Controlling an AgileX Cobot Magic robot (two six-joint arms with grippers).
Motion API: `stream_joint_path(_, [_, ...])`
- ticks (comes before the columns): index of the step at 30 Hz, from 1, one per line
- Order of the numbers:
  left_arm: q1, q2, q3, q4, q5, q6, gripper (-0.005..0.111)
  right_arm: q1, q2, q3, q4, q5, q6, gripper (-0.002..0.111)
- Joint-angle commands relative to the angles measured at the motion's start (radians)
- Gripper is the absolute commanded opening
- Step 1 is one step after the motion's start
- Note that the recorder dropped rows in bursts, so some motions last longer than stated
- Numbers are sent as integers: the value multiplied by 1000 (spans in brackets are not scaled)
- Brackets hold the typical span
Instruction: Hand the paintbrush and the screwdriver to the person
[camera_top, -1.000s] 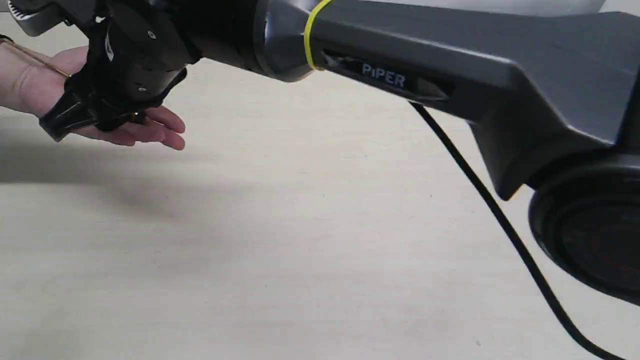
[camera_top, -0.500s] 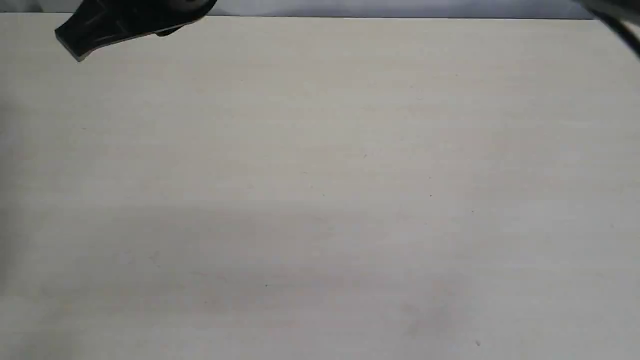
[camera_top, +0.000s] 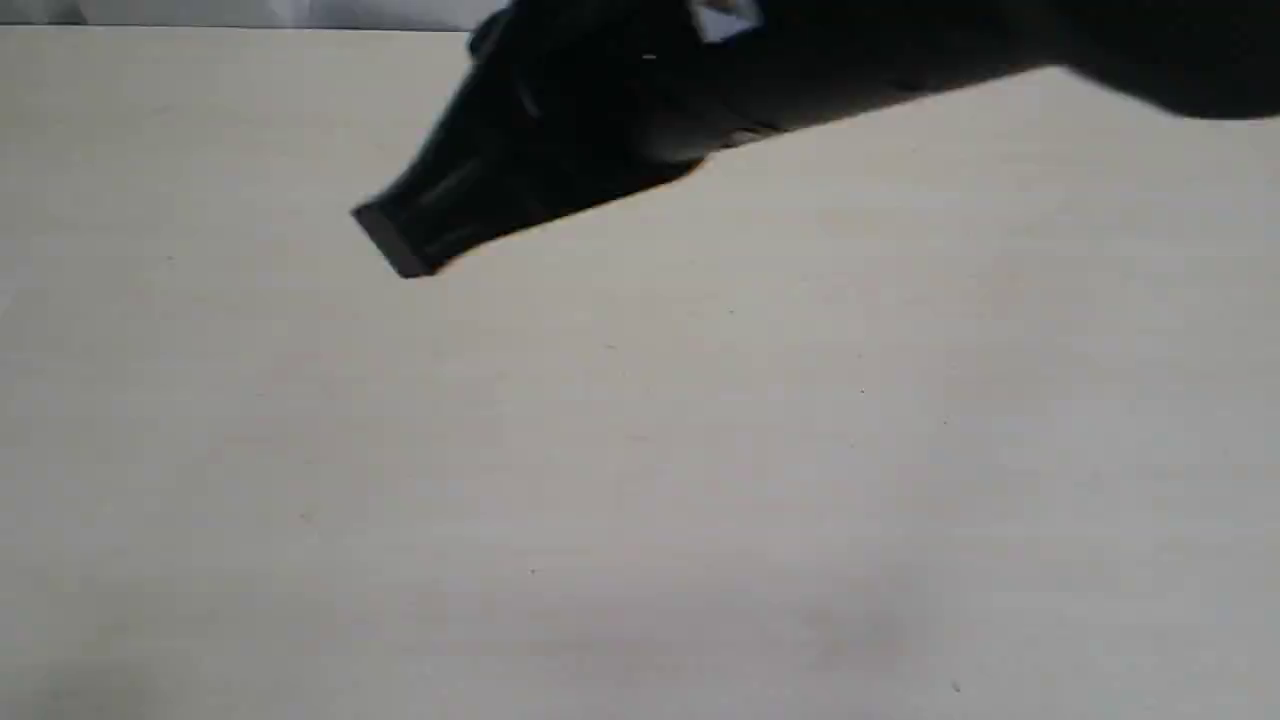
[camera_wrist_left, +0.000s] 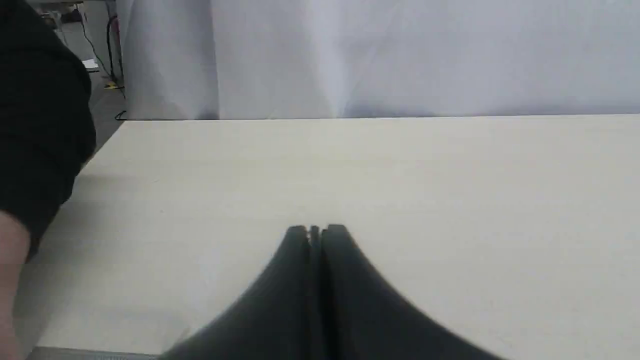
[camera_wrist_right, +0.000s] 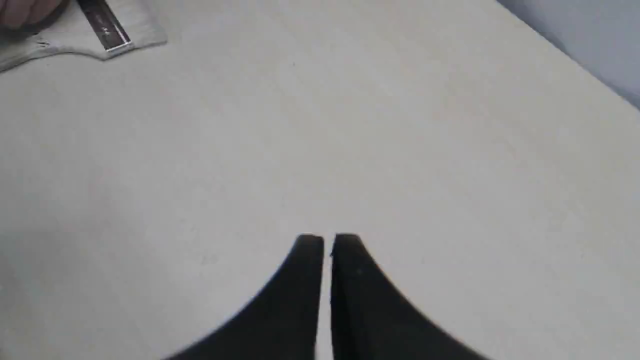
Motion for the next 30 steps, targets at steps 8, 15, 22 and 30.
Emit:
stream_joint_path(8, [-8, -2, 2, -2, -5, -2, 0, 0, -326, 104, 183, 561, 0, 4])
stream_joint_path(15, [-8, -2, 2, -2, -5, -2, 0, 0, -456, 104, 245, 575, -2, 4])
stream_joint_path(22, [-8, -2, 2, -2, -5, -2, 0, -2, -559, 104, 224, 513, -2, 4])
stream_joint_path(30, [-8, -2, 2, 3, -6, -2, 0, -259, -750, 340, 219, -86, -104, 4])
